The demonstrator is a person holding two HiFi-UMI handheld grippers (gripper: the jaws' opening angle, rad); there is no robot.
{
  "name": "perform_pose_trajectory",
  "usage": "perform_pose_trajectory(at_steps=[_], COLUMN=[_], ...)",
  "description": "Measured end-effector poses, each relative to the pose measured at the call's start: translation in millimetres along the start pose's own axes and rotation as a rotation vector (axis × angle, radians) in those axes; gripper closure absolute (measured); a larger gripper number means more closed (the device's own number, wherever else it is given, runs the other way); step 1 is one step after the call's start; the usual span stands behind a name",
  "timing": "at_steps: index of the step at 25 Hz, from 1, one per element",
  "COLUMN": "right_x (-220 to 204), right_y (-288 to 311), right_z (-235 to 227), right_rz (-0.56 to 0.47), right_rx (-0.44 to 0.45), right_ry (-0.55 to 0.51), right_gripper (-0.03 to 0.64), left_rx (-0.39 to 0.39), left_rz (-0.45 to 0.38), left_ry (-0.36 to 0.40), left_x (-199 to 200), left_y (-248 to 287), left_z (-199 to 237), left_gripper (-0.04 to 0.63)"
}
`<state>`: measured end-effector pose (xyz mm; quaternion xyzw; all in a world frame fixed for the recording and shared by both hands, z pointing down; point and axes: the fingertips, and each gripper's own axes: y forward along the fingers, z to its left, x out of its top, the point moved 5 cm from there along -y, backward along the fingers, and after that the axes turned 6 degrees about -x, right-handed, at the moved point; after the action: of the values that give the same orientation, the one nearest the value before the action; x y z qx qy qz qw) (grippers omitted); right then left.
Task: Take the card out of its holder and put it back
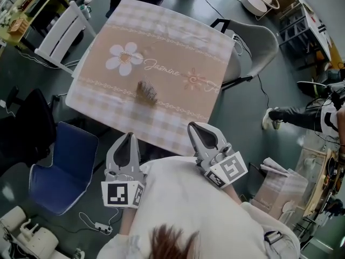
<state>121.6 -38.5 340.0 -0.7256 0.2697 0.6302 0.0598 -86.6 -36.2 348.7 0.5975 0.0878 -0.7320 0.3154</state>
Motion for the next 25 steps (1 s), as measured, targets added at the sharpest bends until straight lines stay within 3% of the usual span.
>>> perform_pose_trajectory(at_steps=[16,25], right_x=[18.0,20.1], right_y=[18.5,77.4], right_z=[21.3,15.0], right_rz=[-0.039,-0.042], right_rx=[0.004,0.008], right_ry=[-0.072,-0.113], right_gripper=[0.615,0.526], left_rx=[-0.011,0.03], left_rz=[-0.021,-0.036], left_ry=[-0.021,-0.018], left_x=[1.3,-3.8], left_y=[-16.1,-41.3], left_z=[18.2,39.2], left_gripper=[0.595,0.595])
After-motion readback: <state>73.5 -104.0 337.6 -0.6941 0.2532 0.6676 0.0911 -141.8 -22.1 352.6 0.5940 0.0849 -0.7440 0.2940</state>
